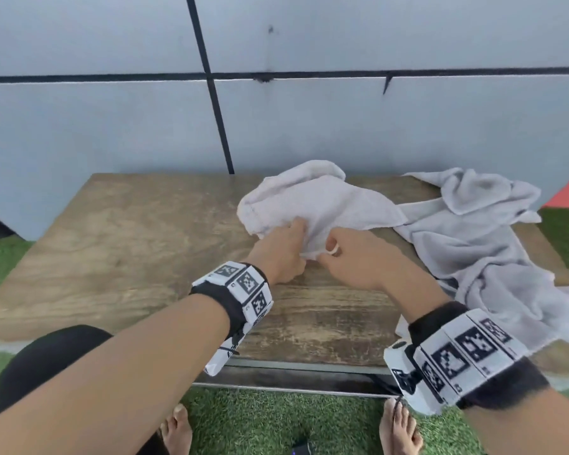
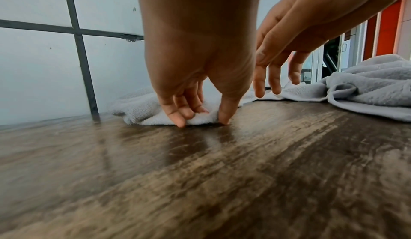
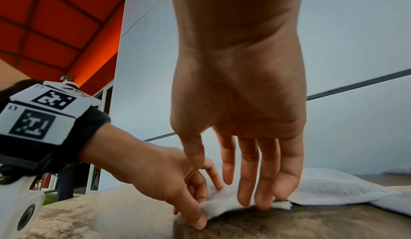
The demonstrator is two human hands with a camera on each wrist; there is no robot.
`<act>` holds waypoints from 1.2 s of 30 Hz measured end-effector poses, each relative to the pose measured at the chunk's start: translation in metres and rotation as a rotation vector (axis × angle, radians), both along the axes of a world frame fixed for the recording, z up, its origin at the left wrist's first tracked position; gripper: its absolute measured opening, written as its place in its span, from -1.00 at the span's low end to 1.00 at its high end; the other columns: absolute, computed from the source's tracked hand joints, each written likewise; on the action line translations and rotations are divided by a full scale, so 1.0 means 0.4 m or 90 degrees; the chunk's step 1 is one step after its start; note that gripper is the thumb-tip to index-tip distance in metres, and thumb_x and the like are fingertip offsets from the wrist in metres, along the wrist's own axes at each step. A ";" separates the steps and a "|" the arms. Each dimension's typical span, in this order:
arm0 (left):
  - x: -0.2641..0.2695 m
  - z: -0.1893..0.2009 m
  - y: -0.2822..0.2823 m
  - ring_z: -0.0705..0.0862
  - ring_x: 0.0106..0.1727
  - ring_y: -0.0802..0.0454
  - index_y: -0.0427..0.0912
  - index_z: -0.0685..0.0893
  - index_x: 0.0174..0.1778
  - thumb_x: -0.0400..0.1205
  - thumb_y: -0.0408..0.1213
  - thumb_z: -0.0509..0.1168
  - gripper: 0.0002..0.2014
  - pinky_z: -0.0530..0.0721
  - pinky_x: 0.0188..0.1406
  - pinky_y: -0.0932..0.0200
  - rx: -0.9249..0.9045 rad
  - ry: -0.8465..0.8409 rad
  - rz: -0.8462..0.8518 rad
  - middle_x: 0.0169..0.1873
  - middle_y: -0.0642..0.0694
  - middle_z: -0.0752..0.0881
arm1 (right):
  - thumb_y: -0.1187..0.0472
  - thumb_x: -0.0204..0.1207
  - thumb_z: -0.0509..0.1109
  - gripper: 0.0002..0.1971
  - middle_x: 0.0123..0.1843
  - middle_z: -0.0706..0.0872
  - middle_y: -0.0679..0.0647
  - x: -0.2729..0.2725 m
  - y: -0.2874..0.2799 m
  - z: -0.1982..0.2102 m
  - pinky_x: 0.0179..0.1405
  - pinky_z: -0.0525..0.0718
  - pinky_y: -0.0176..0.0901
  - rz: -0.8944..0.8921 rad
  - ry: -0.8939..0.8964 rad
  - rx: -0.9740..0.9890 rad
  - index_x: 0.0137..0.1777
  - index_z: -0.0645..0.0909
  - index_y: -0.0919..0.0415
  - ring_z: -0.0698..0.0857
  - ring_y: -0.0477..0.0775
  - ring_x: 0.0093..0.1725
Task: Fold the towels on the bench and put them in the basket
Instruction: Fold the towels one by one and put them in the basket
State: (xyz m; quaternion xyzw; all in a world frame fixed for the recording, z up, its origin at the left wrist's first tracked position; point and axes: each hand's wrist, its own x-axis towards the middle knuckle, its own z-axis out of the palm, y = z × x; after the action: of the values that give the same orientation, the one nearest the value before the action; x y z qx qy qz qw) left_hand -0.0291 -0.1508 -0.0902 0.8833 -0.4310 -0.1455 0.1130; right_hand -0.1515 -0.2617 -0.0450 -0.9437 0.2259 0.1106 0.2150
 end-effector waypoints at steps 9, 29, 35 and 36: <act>0.045 0.054 0.067 0.67 -0.25 -0.12 -0.15 0.66 -0.20 0.66 -0.10 0.24 -0.77 0.65 -0.26 0.00 -0.087 0.093 0.025 -0.30 -0.10 0.73 | -0.11 0.65 0.28 -0.40 0.28 0.56 0.15 0.017 0.008 -0.042 -0.05 0.65 0.10 0.008 -0.002 -0.121 0.61 0.16 -0.02 0.63 0.26 0.22; 0.130 0.122 0.124 0.84 -0.37 -0.04 0.03 0.56 -0.01 0.74 -0.20 0.07 -0.84 0.82 -0.13 -0.15 -0.369 0.180 0.224 -0.14 -0.08 0.82 | 0.08 0.63 0.23 -0.91 -0.01 0.62 -0.01 0.051 0.033 -0.027 -0.07 0.65 0.08 -0.076 -0.035 -0.147 0.03 0.46 0.06 0.63 0.15 -0.04; 0.106 0.127 0.097 0.80 -0.06 -0.17 0.07 0.54 0.03 0.66 -0.14 0.06 -0.84 0.74 0.05 -0.21 -0.367 0.154 0.222 -0.07 -0.05 0.76 | -0.07 0.60 0.35 -0.86 0.18 0.55 -0.09 0.052 0.041 -0.037 0.01 0.56 0.05 -0.056 -0.026 -0.122 0.08 0.51 -0.12 0.55 0.08 0.23; 0.102 0.129 0.093 0.79 -0.06 -0.17 0.06 0.54 0.04 0.66 -0.15 0.07 -0.84 0.73 0.06 -0.20 -0.372 0.146 0.220 -0.09 -0.04 0.77 | -0.10 0.59 0.39 -0.83 0.24 0.51 -0.09 0.052 0.043 -0.044 0.07 0.55 0.07 -0.045 0.006 -0.119 0.12 0.53 -0.17 0.51 0.07 0.31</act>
State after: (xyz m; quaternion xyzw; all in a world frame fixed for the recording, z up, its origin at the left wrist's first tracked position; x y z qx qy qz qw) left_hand 0.0116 -0.1135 -0.0385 0.8516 -0.2829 -0.0933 0.4313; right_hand -0.1308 -0.2443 -0.0626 -0.9505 0.2696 0.0855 0.1284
